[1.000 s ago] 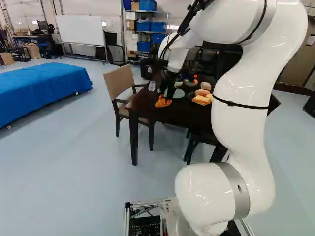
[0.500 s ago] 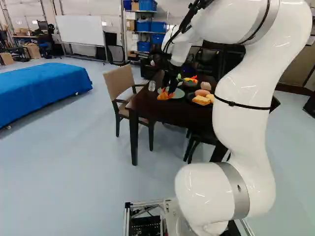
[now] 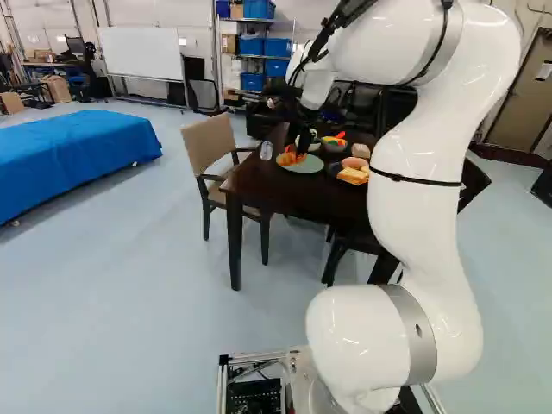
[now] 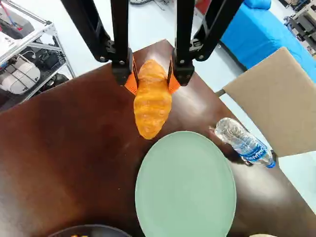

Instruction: Move the croissant to the empty plate

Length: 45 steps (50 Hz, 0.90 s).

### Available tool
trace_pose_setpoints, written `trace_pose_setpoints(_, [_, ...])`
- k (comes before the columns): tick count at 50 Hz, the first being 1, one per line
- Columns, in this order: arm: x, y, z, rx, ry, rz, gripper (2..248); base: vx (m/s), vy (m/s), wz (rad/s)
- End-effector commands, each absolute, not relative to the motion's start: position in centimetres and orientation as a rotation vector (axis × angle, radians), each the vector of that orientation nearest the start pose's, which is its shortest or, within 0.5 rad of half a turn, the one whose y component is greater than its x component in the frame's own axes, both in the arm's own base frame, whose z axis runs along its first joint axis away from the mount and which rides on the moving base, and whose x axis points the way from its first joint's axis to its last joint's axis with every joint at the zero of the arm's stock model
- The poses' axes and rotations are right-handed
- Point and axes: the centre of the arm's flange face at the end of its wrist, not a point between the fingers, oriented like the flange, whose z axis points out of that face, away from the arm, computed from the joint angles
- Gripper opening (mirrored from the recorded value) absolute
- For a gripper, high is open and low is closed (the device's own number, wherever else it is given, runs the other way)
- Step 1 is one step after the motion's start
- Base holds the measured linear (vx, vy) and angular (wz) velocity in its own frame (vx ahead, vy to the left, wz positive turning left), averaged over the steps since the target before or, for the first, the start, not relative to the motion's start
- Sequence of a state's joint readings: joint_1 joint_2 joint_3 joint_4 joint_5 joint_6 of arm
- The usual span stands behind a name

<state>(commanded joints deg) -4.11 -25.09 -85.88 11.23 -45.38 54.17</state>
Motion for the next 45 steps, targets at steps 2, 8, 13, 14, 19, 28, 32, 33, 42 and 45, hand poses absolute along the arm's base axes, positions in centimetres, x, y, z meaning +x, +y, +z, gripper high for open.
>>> trace_pose_setpoints(2, [63.8, -3.4, 55.4, -2.421, 1.547, -0.26, 96, 0.0, 0.0, 0.0])
trace_pose_setpoints(8, [64.8, -3.7, 55.4, -2.415, 1.548, -0.271, 96, 0.0, 0.0, 0.0])
trace_pose_setpoints(13, [65.7, -4.0, 55.4, -2.409, 1.549, -0.281, 96, 0.0, 0.0, 0.0])
trace_pose_setpoints(14, [65.8, -4.0, 55.4, -2.408, 1.549, -0.283, 96, 0.0, 0.0, 0.0])
trace_pose_setpoints(19, [66.7, -4.3, 55.3, -2.402, 1.549, -0.293, 96, 0.0, 0.0, 0.0])
trace_pose_setpoints(28, [68.2, -4.9, 55.2, -2.391, 1.551, -0.313, 96, 0.0, 0.0, 0.0])
trace_pose_setpoints(32, [68.9, -5.2, 55.2, -2.386, 1.552, -0.322, 96, 0.0, 0.0, 0.0])
trace_pose_setpoints(33, [69.0, -5.2, 55.2, -2.384, 1.553, -0.325, 96, 0.0, 0.0, 0.0])
trace_pose_setpoints(42, [70.4, -6.0, 55.1, -2.371, 1.557, -0.346, 96, 0.0, 0.0, 0.0])
trace_pose_setpoints(45, [70.9, -6.3, 54.9, -2.367, 1.56, -0.35, 96, 0.0, 0.0, 0.0])
